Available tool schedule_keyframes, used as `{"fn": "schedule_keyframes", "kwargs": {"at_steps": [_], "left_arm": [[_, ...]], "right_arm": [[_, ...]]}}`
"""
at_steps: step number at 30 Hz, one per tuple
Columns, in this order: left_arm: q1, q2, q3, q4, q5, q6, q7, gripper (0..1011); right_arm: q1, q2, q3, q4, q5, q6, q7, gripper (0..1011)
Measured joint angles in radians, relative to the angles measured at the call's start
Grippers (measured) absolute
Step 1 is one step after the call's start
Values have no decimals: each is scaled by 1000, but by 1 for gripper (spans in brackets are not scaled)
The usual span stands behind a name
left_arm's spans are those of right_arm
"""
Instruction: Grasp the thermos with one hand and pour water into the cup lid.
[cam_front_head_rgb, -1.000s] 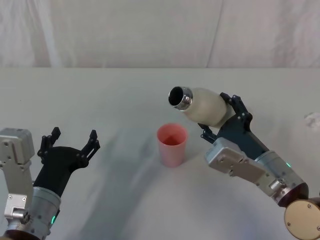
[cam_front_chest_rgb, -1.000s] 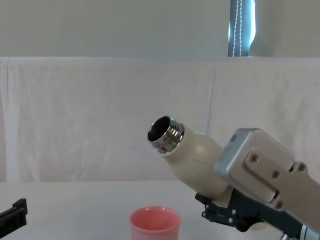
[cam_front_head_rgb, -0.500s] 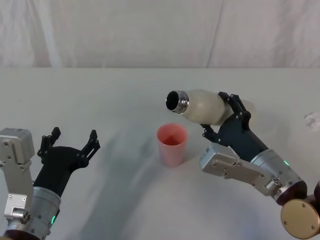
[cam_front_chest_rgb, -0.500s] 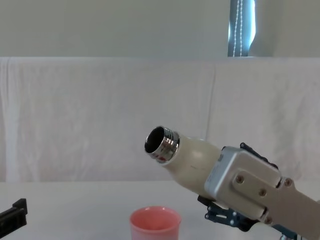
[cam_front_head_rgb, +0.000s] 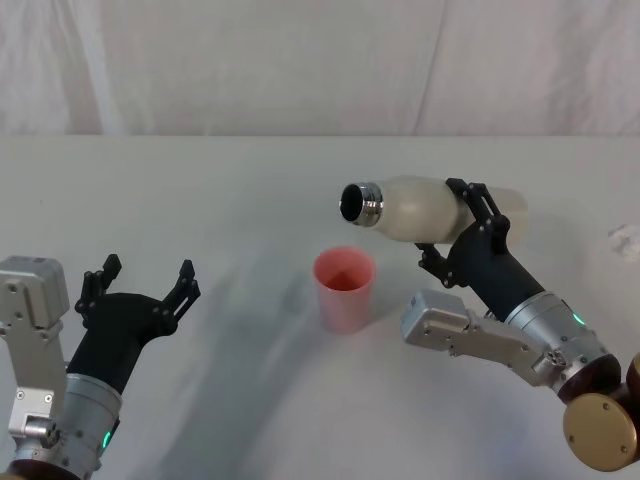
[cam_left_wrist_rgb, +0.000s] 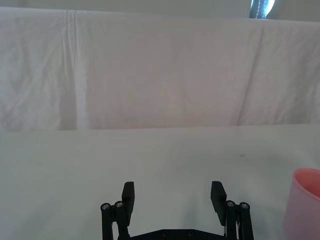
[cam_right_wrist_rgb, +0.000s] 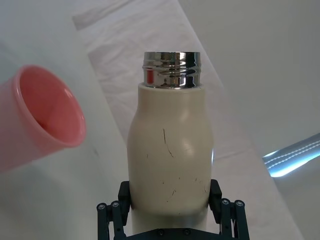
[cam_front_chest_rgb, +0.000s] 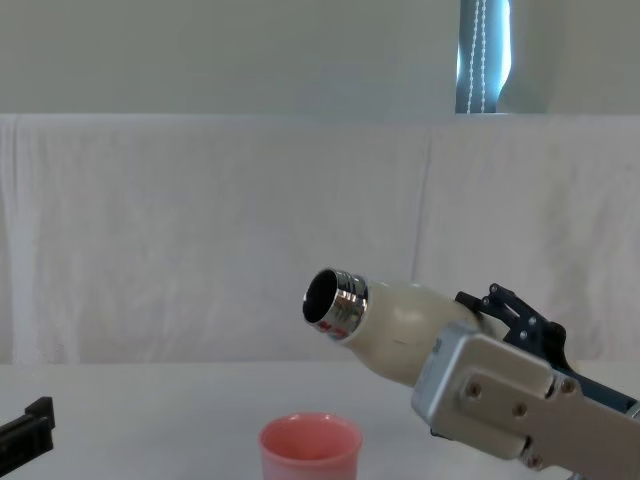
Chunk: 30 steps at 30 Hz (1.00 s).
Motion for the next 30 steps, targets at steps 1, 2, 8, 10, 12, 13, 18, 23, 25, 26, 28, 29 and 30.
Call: {"fn": "schedule_keyframes", "kwargs": {"at_steps": [1,2,8,10,12,13,18,23,25,26,28,29,30], "left_arm": [[0,0,0,0,0,0,0,1001],[0,0,0,0,0,0,0,1001],[0,0,0,0,0,0,0,1001],[0,0,0,0,0,0,0,1001],[0,0,0,0,0,0,0,1001],[0,0,0,0,0,0,0,1001],[0,0,0,0,0,0,0,1001],[0,0,0,0,0,0,0,1001],[0,0,0,0,0,0,0,1001],[0,0,0,0,0,0,0,1001],[0,0,0,0,0,0,0,1001],[0,0,0,0,0,0,0,1001],[0,0,0,0,0,0,0,1001]], "right_arm": [[0,0,0,0,0,0,0,957],[3,5,-3,5,-13,4,-9,957],[9,13,-9,13,-36,12,-25,957],[9,14,-10,14,-40,14,-28,957],[9,16,-12,15,-44,16,-31,957],[9,16,-13,15,-45,17,-32,957],[6,19,-19,19,-54,20,-39,957],[5,21,-24,25,-64,21,-46,957],[5,22,-26,27,-67,22,-48,957],[5,22,-27,28,-68,22,-48,957],[5,24,-29,29,-71,22,-50,957],[5,24,-30,29,-72,22,-51,957],[5,25,-30,29,-73,22,-52,957]]}}
